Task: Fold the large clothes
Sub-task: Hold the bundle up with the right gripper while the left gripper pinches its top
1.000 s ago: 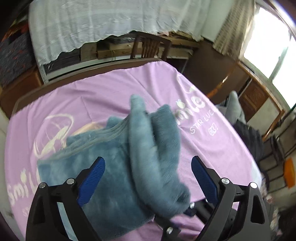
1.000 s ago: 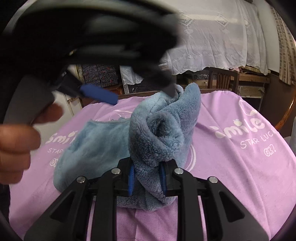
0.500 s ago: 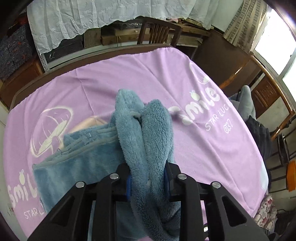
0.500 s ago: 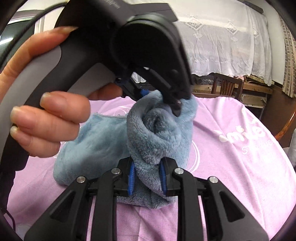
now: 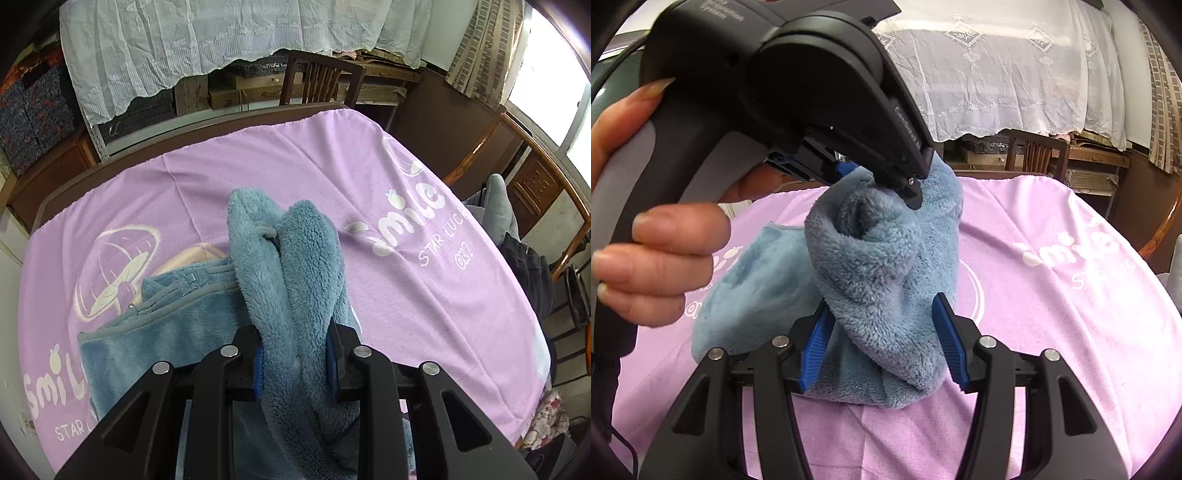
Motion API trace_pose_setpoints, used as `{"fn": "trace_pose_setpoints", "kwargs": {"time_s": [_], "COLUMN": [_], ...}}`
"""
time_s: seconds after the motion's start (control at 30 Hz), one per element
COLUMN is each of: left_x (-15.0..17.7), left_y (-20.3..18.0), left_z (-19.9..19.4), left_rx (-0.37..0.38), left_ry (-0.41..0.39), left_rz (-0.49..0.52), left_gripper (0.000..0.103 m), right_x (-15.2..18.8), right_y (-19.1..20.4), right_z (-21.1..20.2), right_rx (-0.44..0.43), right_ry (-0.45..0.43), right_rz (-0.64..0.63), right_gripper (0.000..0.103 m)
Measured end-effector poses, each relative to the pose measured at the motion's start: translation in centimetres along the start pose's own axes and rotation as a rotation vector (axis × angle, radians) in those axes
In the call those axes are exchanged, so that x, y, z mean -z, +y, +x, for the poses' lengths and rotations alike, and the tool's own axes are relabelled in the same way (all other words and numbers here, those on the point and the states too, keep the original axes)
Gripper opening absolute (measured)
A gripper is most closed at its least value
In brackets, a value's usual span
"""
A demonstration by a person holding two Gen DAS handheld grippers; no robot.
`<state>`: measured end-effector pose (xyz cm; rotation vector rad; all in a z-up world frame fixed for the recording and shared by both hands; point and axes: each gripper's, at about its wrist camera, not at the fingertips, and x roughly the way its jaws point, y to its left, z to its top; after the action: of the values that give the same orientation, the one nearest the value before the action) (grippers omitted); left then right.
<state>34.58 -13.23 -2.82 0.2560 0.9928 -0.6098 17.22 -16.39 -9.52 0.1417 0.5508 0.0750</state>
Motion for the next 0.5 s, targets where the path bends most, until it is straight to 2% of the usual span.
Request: {"fn": "trace_pose_setpoints", "kwargs": {"time_s": [0.13,0.43,0.5], "left_x": [0.2,1.1,1.3], "left_y": [-0.1,-1.0,-1.2], "left_z": [0.0,-0.4,-0.5], "left_rx": [-0.022,-0.083,-0.099], "left_ry": [-0.016,-0.063,-0.075], "left_rz": [0.018,0.056,0.068], "left_gripper": [0.025,0.025,0.025], "right_x": [-0.1,0.1,0.2], "right_y": [-0.3,0.1,0.3], "right_z": [0.5,0.6,0.5], "right_rx": [0.004,0.012,0.013], "right_ry": [0.009,0.017,0.016], "right_rz": [0.003,-0.001,-0.004], "right_gripper": [0.046,0.046,0.042]}}
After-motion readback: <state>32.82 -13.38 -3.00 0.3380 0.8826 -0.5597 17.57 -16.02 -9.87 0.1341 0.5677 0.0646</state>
